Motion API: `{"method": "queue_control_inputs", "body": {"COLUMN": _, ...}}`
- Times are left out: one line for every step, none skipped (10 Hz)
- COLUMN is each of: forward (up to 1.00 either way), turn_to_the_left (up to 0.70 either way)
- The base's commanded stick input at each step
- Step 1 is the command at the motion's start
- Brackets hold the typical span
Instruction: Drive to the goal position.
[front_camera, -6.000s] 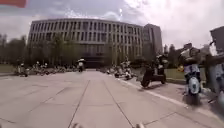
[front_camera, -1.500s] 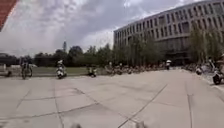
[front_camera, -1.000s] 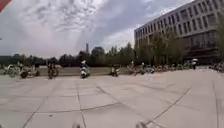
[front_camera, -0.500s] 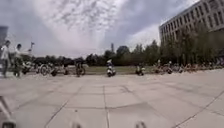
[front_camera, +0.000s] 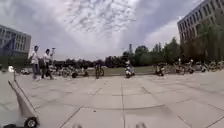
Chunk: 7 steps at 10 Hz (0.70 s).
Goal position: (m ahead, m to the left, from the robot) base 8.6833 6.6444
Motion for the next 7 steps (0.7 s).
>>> {"method": "queue_control_inputs", "body": {"forward": 0.0, "turn_to_the_left": 0.7}}
{"method": "queue_control_inputs", "body": {"forward": 0.0, "turn_to_the_left": 0.7}}
{"method": "queue_control_inputs", "body": {"forward": 0.67, "turn_to_the_left": 0.03}}
{"method": "queue_control_inputs", "body": {"forward": 0.7, "turn_to_the_left": 0.0}}
{"method": "queue_control_inputs", "body": {"forward": 0.7, "turn_to_the_left": 0.0}}
{"method": "queue_control_inputs", "body": {"forward": 0.7, "turn_to_the_left": 0.0}}
{"method": "queue_control_inputs", "body": {"forward": 0.7, "turn_to_the_left": 0.0}}
